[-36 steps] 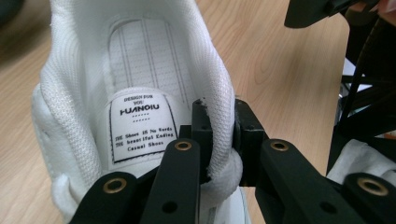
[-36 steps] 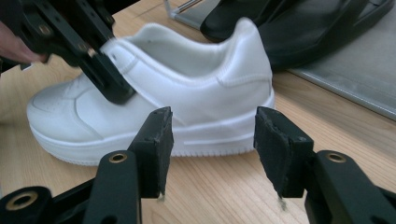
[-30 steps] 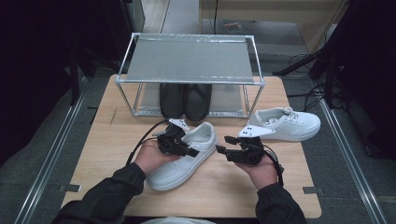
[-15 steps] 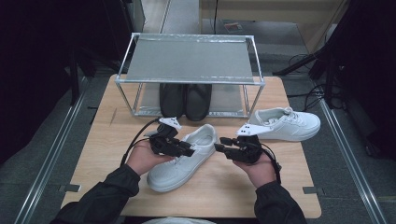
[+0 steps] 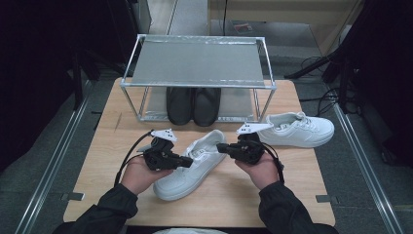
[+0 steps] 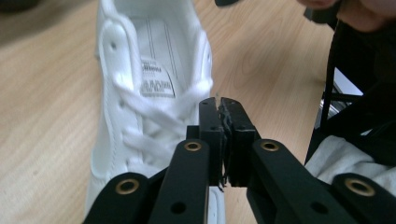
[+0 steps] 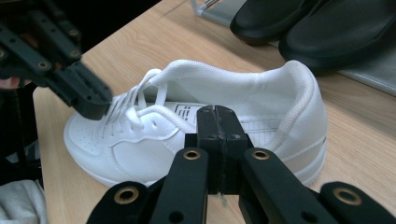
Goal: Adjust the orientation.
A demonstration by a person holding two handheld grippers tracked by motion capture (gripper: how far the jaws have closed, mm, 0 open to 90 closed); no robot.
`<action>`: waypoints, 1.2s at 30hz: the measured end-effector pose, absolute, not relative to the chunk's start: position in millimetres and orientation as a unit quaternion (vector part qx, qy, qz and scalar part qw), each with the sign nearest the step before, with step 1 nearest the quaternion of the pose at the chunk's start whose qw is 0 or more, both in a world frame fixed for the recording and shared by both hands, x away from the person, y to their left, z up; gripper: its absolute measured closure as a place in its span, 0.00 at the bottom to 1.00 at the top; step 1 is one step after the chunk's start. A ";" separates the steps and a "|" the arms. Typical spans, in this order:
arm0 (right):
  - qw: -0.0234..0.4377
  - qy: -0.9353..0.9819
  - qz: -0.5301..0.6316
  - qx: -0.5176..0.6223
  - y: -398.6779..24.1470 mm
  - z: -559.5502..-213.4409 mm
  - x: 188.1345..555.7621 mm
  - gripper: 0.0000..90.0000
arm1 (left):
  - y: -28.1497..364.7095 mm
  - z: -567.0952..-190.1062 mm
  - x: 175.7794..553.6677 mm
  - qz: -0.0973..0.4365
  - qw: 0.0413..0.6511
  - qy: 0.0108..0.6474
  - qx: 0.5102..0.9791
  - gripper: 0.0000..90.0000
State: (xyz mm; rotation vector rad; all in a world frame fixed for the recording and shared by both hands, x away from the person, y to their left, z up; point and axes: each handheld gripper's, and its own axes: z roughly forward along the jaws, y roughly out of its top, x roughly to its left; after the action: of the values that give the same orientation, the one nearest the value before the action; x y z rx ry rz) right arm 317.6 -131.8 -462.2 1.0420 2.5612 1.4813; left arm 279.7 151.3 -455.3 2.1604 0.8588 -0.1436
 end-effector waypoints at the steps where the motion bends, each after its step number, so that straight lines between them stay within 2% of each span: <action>1: 0.003 0.819 0.469 0.329 -129.8 -462.9 319.5 1.00 | 150.9 -456.6 278.0 -0.057 0.394 0.339 0.852 1.00; 10: -0.002 0.838 0.454 0.303 -112.0 -467.2 326.8 1.00 | 142.5 -478.1 266.2 -0.056 0.371 0.353 0.857 1.00; 13: 0.003 0.845 0.443 0.300 -106.8 -470.4 329.5 1.00 | 144.0 -482.0 267.4 -0.062 0.382 0.353 0.852 1.00; 26: 0.004 0.849 0.435 0.301 -104.1 -472.4 329.5 1.00 | 145.4 -484.6 271.8 -0.065 0.380 0.346 0.855 1.00; 36: 0.028 0.852 0.429 0.298 -97.6 -478.2 329.8 1.00 | 145.2 -484.6 272.3 -0.064 0.378 0.343 0.857 1.00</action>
State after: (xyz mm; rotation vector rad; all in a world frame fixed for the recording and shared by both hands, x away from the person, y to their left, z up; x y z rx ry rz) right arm 329.8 -97.6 -478.2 0.9197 2.6306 1.3256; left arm 272.3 145.2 -484.6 2.1913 0.8774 -0.1637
